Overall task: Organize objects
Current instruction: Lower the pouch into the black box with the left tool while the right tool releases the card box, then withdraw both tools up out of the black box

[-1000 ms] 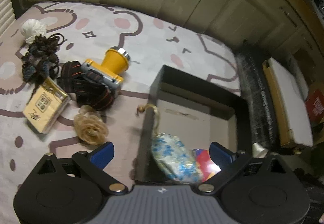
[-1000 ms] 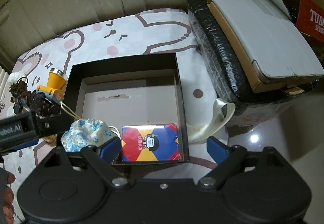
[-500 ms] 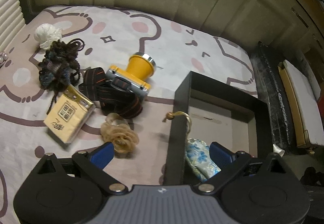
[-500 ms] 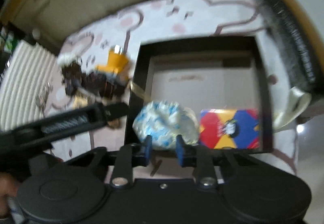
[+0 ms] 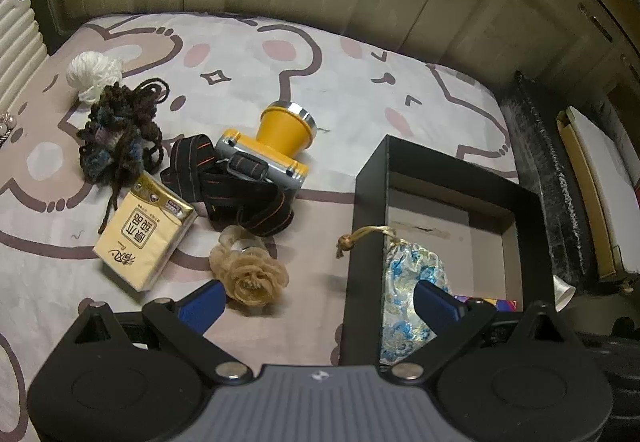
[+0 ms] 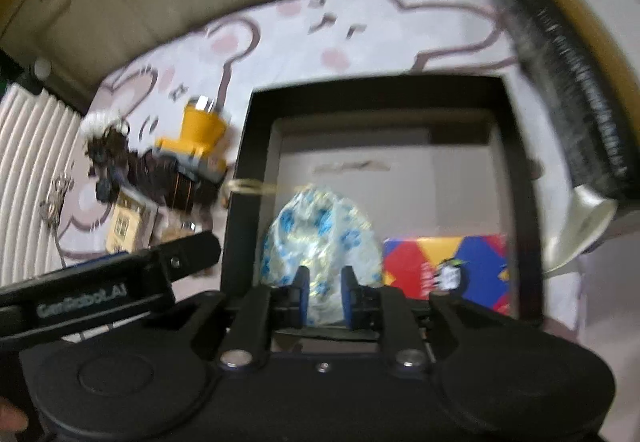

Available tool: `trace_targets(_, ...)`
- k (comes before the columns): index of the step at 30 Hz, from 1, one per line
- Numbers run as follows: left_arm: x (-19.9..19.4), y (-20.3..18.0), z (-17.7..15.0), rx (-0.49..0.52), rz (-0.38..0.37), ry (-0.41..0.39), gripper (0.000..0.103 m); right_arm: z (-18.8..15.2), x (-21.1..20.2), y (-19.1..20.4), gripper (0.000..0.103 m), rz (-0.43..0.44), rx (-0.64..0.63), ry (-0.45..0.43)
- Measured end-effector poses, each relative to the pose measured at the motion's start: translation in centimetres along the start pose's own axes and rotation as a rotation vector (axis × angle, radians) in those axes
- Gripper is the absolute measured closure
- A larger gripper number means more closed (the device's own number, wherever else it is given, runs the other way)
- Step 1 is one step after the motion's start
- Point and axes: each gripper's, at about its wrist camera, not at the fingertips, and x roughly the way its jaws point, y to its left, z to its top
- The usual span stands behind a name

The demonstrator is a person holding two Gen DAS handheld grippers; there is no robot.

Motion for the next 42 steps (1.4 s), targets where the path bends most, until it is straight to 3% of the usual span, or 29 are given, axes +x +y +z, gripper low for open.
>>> trace_targets(7, -2.1, -0.9, -0.3, 0.065, 0.003, -0.054, 0.004, -0.7, -4.9, -2.1, 0.069, -0.043, 0.048, -0.140)
trace_targets(17, -4.8, -2.3, -1.6, 0.159, 0.004, -0.107, 0.004, -2.9, -7.7, -3.8, 0.061, -0.141, 0.057, -0.231)
trace_targets(21, -5.4, -2.9, -2.3, 0.189, -0.005, -0.118, 0.004, -3.8, -8.1, -3.8, 0.030, -0.222, 0.041, -0.252)
trace_targets(23, -5.6, -3.2, -2.6, 0.210, -0.007, -0.114, 0.002, -4.2, -8.0, -4.0, 0.020, -0.243, 0.034, -0.243)
trace_targets(29, -5.5, -3.6, -3.5, 0.244, -0.018, -0.111, 0.000, -4.9, -8.1, -5.2, 0.006, -0.250, 0.072, -0.231)
trace_targets(33, -5.3, -3.8, -3.8, 0.267, -0.014, -0.111, 0.000, -5.3, -7.8, -5.8, 0.000, -0.236, 0.089, -0.221)
trace_targets(42, -4.6, -3.3, -3.5, 0.271, -0.010, -0.095, 0.000, -5.8, -7.7, -6.1, 0.000, -0.238, 0.081, -0.240)
